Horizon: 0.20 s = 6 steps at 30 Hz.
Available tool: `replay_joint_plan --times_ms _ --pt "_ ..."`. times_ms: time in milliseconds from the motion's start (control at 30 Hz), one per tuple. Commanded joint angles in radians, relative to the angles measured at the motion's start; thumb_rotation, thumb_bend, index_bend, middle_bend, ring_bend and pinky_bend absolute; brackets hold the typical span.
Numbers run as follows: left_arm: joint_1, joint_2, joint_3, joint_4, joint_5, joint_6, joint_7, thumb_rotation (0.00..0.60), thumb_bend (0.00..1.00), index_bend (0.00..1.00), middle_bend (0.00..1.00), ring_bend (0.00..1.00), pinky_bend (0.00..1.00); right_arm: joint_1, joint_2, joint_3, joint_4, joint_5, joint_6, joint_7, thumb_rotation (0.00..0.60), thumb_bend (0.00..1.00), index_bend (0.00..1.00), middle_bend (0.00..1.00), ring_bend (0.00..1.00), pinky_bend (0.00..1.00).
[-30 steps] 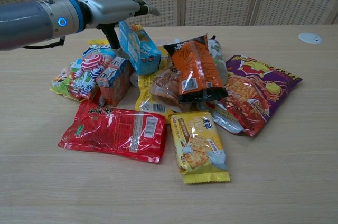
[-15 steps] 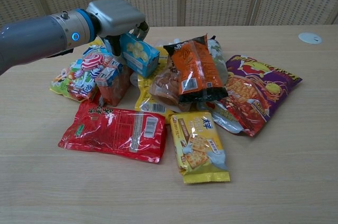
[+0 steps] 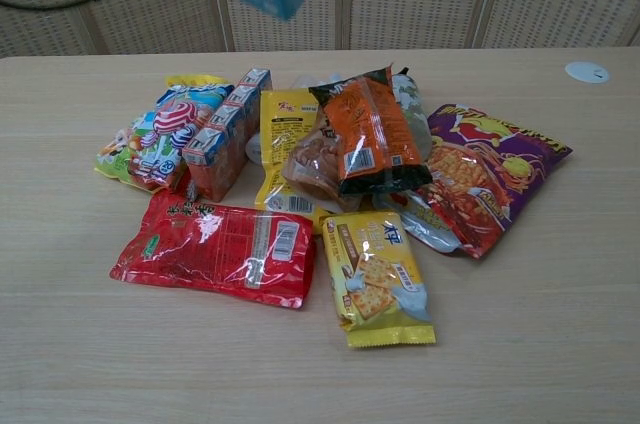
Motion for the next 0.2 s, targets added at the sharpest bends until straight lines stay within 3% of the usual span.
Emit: replay_joint_plan --times_ms 33,200 --pt "0.010 0.240 -0.129 -0.225 -0.062 0.057 0.056 0.600 0.06 0.73 0.97 0.85 0.75 0.000 0.002 -0.005 -0.010 -0.011 0.004 -0.004 0.432 0.00 0.00 0.00 0.00 0.00" --pt "0.026 0.381 -0.151 -0.324 -0.143 0.048 0.101 0.600 0.05 0.71 0.94 0.85 0.74 0.000 0.005 -0.014 -0.023 -0.032 0.007 -0.007 0.432 0.00 0.00 0.00 0.00 0.00"
